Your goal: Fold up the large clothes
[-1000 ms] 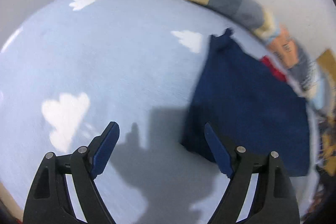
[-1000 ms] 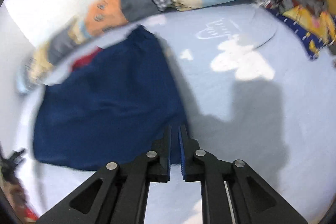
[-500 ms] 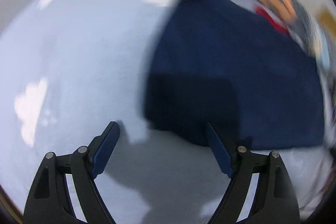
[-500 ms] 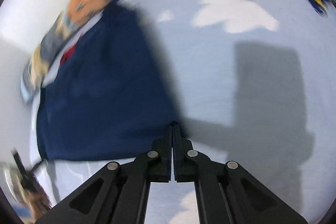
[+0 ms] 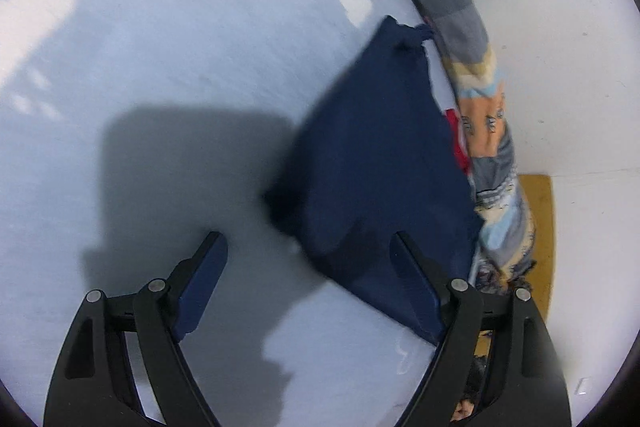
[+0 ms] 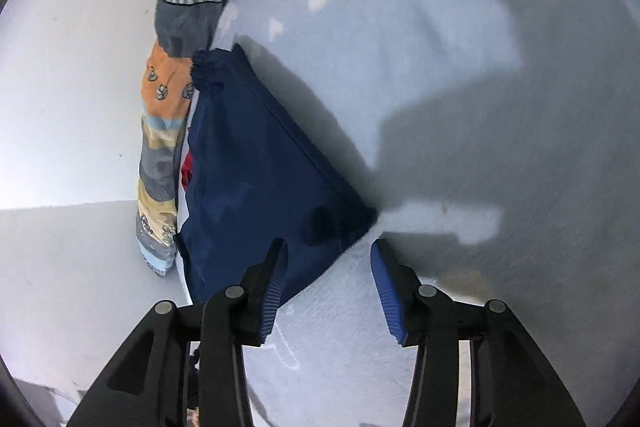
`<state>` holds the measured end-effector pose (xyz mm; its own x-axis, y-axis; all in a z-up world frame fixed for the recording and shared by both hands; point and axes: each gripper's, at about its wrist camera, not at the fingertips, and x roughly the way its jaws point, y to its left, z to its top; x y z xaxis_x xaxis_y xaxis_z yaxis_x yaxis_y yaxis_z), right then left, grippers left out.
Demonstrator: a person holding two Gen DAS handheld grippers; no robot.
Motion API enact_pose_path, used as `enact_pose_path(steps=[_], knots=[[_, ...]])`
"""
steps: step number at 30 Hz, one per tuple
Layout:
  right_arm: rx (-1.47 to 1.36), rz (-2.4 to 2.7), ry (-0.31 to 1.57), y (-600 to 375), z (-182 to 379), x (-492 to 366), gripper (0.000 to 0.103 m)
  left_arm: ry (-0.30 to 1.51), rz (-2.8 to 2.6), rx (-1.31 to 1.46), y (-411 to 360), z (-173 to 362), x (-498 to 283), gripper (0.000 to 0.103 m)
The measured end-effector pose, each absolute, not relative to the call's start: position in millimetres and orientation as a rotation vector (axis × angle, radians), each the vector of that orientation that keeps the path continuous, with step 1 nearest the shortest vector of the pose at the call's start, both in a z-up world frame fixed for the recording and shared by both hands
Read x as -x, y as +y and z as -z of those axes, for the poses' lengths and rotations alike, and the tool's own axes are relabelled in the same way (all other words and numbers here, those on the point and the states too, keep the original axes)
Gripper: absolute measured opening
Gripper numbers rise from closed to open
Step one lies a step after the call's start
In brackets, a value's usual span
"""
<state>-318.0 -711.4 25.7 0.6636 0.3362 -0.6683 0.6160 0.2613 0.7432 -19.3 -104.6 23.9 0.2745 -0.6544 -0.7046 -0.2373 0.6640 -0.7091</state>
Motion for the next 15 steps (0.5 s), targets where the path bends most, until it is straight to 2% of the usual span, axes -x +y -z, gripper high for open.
enact_pose_path(steps=[8, 10, 11, 12, 15], knots=[[-1.416, 0.201, 0.74, -703, -4, 289, 0.048, 1.161, 0.358, 0.951, -122, -12, -4, 0.086], [-1.384, 0.185, 0.719, -701, -1, 275, 0.043, 1.108, 0.35, 0.976, -122, -11, -8, 0.081], [-1.349, 0.191, 0.713, -700, -2, 270, 0.027, 1.081, 0.326, 0.953, -122, -14, -9, 0.042], [-1.335, 0.183, 0.714, -700, -2, 266, 0.02, 1.093, 0.295, 0.908, -123, -13, -11, 0.015], [-1.267, 0.2, 0.734, -697, -11, 259, 0.016, 1.089, 0.27, 0.815, -128, -19, -9, 0.015]])
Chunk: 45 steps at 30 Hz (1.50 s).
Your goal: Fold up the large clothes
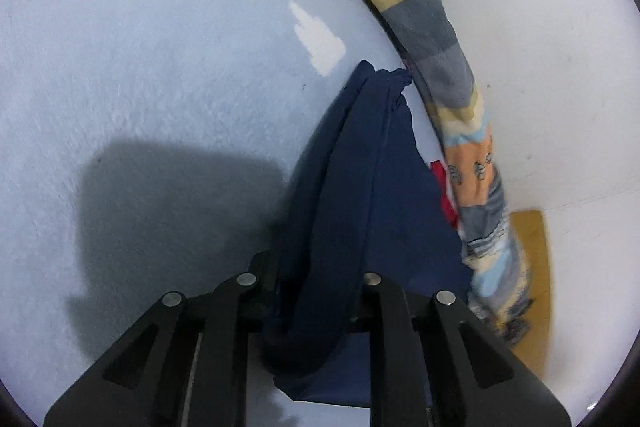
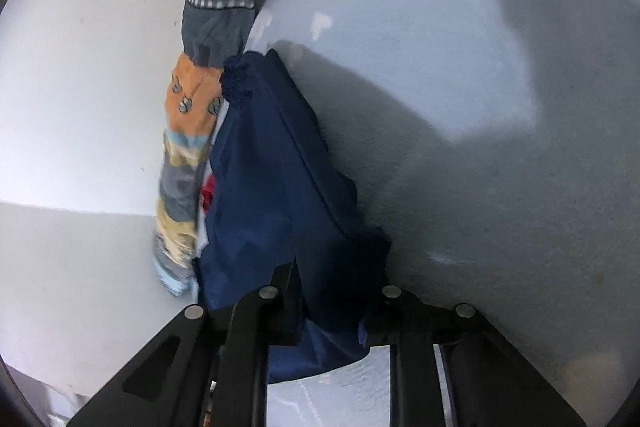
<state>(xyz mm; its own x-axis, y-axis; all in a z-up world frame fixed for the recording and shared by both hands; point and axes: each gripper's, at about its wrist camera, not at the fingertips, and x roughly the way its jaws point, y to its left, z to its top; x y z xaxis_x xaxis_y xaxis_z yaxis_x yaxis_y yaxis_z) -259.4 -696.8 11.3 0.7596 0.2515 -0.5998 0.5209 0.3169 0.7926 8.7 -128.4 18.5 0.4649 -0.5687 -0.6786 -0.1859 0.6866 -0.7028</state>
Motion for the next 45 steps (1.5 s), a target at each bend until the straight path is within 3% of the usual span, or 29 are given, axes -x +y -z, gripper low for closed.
enact_pose_path(steps=[8, 14, 17, 18, 19, 20, 22, 26, 30, 34, 37, 39, 41, 42, 45], knots=[[-1.175, 0.179, 0.669, -685, -51, 287, 0.013, 1.073, 0.264, 0.686, -131, -51, 28, 0.012], [-1.189, 0.181, 0.719, -674, -58, 342, 0.013, 1.11, 0.27, 0.618, -119, -65, 87, 0.013], [-1.226, 0.227, 0.793, -678, -43, 372, 0.019, 1.204, 0.275, 0.622, -102, -47, 103, 0.02], [-1.236, 0.255, 0.833, -683, -36, 377, 0.031, 1.219, 0.237, 0.615, -93, -43, 105, 0.029], [-1.23, 0.295, 0.891, -688, -30, 381, 0.037, 1.214, 0.179, 0.609, -77, -42, 107, 0.031], [-1.225, 0.326, 0.918, -694, -28, 386, 0.038, 1.204, 0.152, 0.616, -65, -42, 108, 0.038], [-1.231, 0.36, 0.887, -703, -33, 396, 0.038, 1.157, 0.072, 0.643, -34, -51, 114, 0.04], [-0.952, 0.509, 0.824, -693, -78, 410, 0.038, 1.026, 0.046, 0.663, -11, -75, 131, 0.041], [-0.683, 0.33, 0.785, -644, -110, 375, 0.038, 1.017, 0.182, 0.453, -78, -88, 135, 0.041], [-0.57, 0.177, 0.939, -600, -91, 337, 0.023, 0.99, 0.333, 0.06, -177, -93, 147, 0.043], [-0.662, 0.265, 1.013, -626, -71, 340, 0.016, 1.107, 0.265, -0.102, -198, -64, 138, 0.046], [-0.714, 0.367, 1.019, -655, -66, 354, 0.0, 1.149, 0.182, -0.136, -188, -52, 129, 0.05], [-0.659, 0.501, 1.012, -673, -75, 363, 0.001, 1.109, 0.086, -0.197, -186, -59, 125, 0.051], [-0.606, 0.575, 1.006, -678, -82, 367, 0.011, 1.09, 0.084, -0.174, -182, -66, 123, 0.051], [-0.661, 0.495, 0.843, -682, -108, 370, 0.01, 0.986, 0.164, -0.065, -183, -95, 121, 0.056]])
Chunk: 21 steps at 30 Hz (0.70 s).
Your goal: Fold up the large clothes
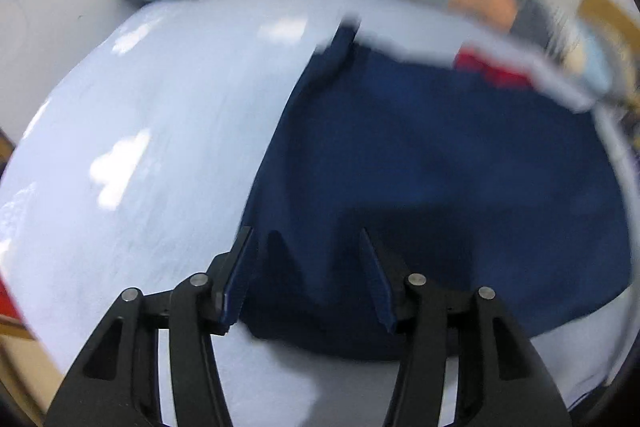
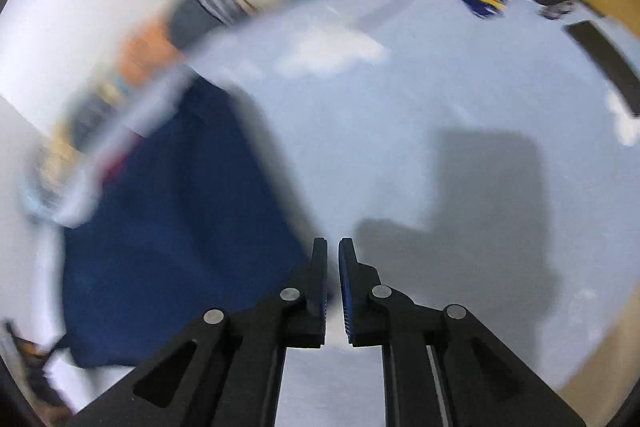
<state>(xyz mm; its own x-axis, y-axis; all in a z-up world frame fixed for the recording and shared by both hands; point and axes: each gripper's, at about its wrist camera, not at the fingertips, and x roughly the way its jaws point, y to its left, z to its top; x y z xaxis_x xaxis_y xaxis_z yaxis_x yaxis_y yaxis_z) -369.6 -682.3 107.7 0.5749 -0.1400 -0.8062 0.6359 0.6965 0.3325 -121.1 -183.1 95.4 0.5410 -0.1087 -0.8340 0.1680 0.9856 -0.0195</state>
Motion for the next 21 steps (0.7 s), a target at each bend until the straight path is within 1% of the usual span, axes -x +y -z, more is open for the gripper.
enact_pose_path(steps=[1, 2, 3, 5, 8, 11, 13, 15, 18, 19, 20, 21], knots=[[-0.629, 0.466, 0.822, -676, -114, 364, 0.01, 0.958, 0.179, -0.069, -188, -101, 118, 0.059], [-0.579, 0.445, 0.809, -667, -121, 351, 0.01, 0.938, 0.199, -0.069, -193, -106, 116, 0.066], [-0.551, 0.4, 0.799, -657, -125, 336, 0.01, 0.932, 0.223, -0.068, -200, -107, 110, 0.068], [-0.543, 0.274, 0.821, -640, -125, 302, 0.01, 0.94, 0.248, -0.094, -218, -103, 94, 0.068], [-0.437, 0.157, 0.887, -604, -115, 250, 0.01, 0.971, 0.263, -0.131, -239, -92, 68, 0.068], [-0.344, 0.007, 0.949, -557, -104, 197, 0.01, 1.01, 0.294, -0.127, -257, -79, 64, 0.068], [-0.28, -0.066, 0.967, -527, -99, 180, 0.01, 1.005, 0.341, -0.148, -276, -79, 60, 0.068], [-0.244, -0.155, 0.986, -500, -93, 161, 0.009, 0.964, 0.397, -0.24, -302, -80, 62, 0.068], [-0.244, -0.121, 1.053, -503, -73, 140, 0.0, 0.943, 0.364, -0.393, -320, -64, 55, 0.068], [-0.262, -0.092, 1.061, -518, -68, 135, 0.0, 0.965, 0.336, -0.417, -318, -55, 47, 0.069], [-0.271, -0.053, 1.059, -530, -67, 132, 0.0, 0.981, 0.311, -0.414, -311, -51, 39, 0.073], [-0.276, 0.026, 1.053, -554, -69, 132, 0.0, 0.988, 0.291, -0.389, -302, -50, 30, 0.075]])
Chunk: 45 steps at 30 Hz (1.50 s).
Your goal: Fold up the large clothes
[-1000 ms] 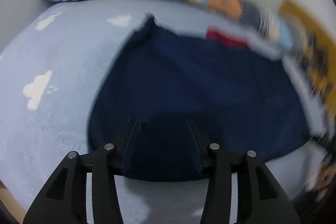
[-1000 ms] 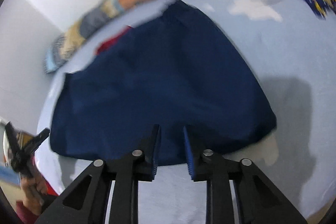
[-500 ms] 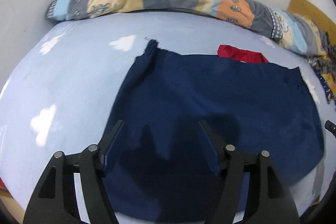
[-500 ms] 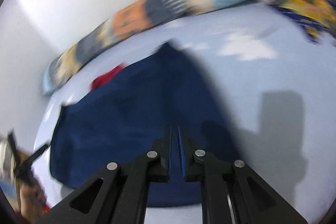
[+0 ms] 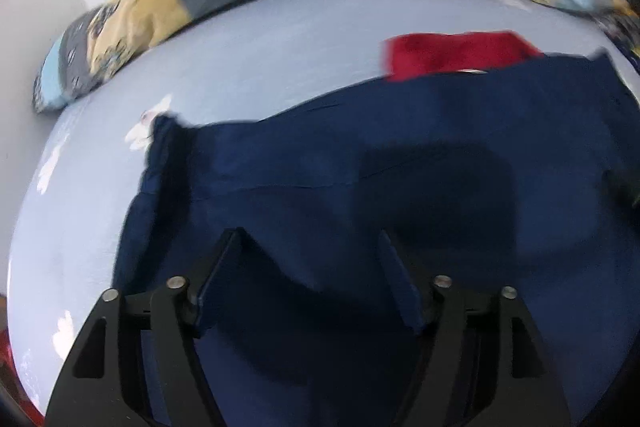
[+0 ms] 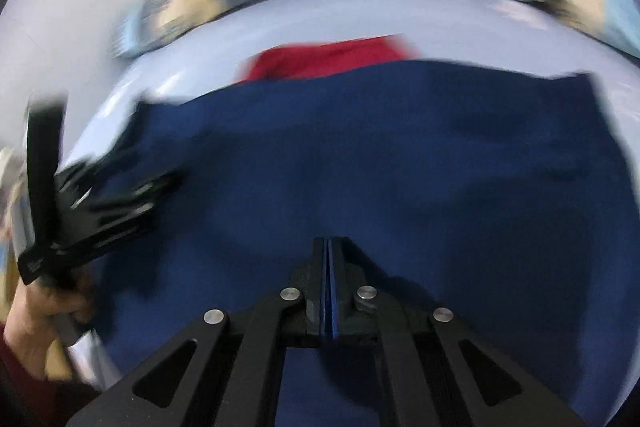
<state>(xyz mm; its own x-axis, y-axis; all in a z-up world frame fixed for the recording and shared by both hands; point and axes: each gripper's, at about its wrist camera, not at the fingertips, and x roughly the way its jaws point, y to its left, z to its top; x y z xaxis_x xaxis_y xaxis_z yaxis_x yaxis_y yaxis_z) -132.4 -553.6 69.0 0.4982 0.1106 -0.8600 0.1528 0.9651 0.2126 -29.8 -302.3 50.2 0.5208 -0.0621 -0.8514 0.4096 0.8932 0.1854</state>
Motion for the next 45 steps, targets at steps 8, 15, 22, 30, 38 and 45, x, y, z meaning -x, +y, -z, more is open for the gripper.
enact_pose_path(steps=[8, 15, 22, 30, 38, 45], knots=[[-0.362, 0.368, 1.004, -640, -98, 164, 0.01, 0.98, 0.18, -0.271, -254, -73, 25, 0.074], [-0.454, 0.258, 1.079, -584, -84, 203, 0.008, 0.967, 0.081, -0.311, -236, -89, 110, 0.074], [-0.475, 0.23, 0.831, -561, -136, 286, 0.018, 0.838, 0.033, -0.208, -201, -132, 180, 0.074], [-0.48, 0.195, 0.732, -537, -105, 325, 0.019, 0.781, 0.104, -0.144, -200, -98, 214, 0.074], [-0.382, 0.015, 0.809, -492, -84, 283, 0.019, 0.853, 0.245, -0.246, -250, -74, 203, 0.074], [-0.462, 0.225, 0.854, -533, -67, 283, 0.016, 0.857, 0.232, -0.273, -256, -69, 204, 0.076]])
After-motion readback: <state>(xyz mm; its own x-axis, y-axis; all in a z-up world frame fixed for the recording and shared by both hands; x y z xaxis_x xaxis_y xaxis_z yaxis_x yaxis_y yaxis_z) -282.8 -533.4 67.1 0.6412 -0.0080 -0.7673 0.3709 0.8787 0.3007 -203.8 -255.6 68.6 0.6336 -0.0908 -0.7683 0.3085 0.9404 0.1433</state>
